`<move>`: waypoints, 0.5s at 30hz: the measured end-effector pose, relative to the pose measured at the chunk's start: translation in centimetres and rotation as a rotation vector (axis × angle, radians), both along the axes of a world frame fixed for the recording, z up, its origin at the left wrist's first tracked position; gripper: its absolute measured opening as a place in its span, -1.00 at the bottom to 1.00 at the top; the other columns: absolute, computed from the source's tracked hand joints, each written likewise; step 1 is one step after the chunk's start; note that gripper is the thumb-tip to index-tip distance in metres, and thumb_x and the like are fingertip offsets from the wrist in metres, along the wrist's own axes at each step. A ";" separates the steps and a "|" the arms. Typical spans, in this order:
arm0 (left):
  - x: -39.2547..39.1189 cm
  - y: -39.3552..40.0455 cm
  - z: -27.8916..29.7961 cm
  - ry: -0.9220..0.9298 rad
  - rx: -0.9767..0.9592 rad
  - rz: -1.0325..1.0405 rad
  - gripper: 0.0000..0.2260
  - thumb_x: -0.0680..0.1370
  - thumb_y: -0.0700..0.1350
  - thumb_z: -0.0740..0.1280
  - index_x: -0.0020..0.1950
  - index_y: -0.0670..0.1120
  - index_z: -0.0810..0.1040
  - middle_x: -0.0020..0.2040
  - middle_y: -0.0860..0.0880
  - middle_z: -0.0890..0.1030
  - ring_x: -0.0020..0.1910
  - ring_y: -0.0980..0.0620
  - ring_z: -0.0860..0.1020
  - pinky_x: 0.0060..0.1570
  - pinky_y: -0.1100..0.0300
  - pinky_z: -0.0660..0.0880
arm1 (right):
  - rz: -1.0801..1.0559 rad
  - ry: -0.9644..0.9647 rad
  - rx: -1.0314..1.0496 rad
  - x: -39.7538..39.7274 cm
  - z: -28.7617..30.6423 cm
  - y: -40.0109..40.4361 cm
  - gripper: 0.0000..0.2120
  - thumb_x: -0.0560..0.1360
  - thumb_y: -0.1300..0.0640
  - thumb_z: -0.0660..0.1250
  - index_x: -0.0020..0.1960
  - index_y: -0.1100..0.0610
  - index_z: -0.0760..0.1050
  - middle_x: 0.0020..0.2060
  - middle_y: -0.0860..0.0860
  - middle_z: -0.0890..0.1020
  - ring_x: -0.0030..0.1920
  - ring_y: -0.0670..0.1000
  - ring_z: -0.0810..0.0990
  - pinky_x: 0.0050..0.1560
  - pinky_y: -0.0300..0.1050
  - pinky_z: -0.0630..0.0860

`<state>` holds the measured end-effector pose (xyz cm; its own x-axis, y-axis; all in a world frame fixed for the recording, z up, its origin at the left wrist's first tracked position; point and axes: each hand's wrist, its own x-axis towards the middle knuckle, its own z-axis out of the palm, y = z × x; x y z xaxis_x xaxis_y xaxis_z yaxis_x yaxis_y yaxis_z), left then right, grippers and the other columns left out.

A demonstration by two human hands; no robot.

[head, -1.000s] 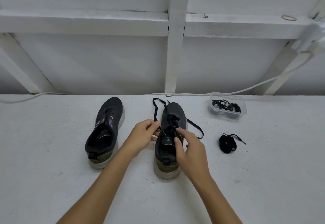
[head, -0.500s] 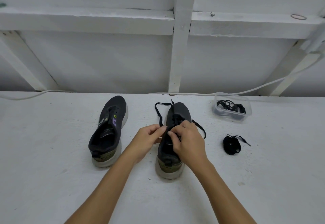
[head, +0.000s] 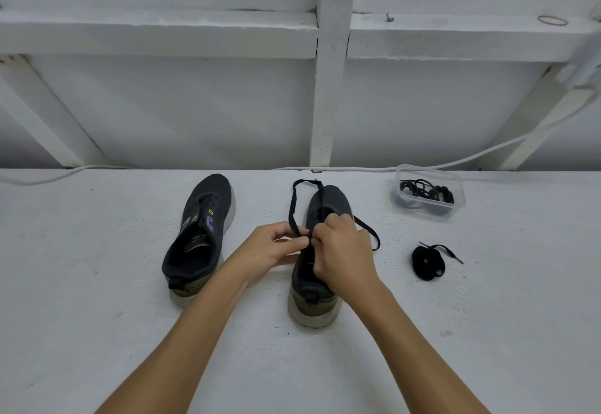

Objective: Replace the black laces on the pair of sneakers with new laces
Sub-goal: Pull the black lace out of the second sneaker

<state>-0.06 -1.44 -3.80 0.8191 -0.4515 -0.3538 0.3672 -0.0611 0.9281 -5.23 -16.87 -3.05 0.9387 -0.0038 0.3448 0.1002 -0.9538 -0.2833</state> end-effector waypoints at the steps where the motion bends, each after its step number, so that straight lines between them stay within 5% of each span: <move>1: 0.1 0.0 0.0 -0.004 0.012 0.002 -0.82 0.54 -0.25 0.42 0.14 -0.18 0.64 0.09 -0.21 0.68 0.10 -0.04 0.66 0.13 0.09 0.60 | -0.003 0.002 -0.016 0.1 0.0 0.0 -0.83 0.27 0.23 0.51 -0.32 0.11 0.52 -0.35 -0.02 0.47 -0.29 0.10 0.50 -0.37 -0.11 0.17; 5: 0.3 -0.2 0.4 0.011 0.022 0.013 -0.83 0.52 -0.27 0.44 0.10 -0.18 0.66 0.05 -0.17 0.71 0.05 -0.01 0.68 0.02 0.17 0.61 | 0.002 0.047 0.043 0.3 -0.2 -0.3 -0.95 0.41 0.22 0.41 -0.22 0.13 0.56 -0.25 0.01 0.52 -0.17 0.14 0.53 -0.32 -0.04 0.24; 9: 0.7 0.4 0.3 0.047 0.015 -0.044 -0.81 0.58 -0.20 0.38 0.17 -0.20 0.63 0.09 -0.14 0.70 0.11 0.00 0.66 0.07 0.15 0.60 | 0.028 0.202 0.256 0.2 -0.4 -0.7 -0.87 0.59 0.09 0.33 -0.02 0.08 0.64 -0.12 -0.08 0.51 0.01 0.05 0.47 -0.04 0.05 0.47; 15: 0.2 -0.4 0.4 0.098 0.043 0.321 -0.77 0.68 -0.01 0.22 0.20 -0.15 0.46 0.03 -0.18 0.68 -0.10 -0.02 0.71 -0.10 0.13 0.64 | -0.133 0.025 0.753 -2.5 -0.5 -1.8 -0.92 0.56 0.14 0.40 -0.02 -0.01 0.66 -0.12 -0.17 0.64 -0.05 -0.15 0.60 -0.03 -0.34 0.46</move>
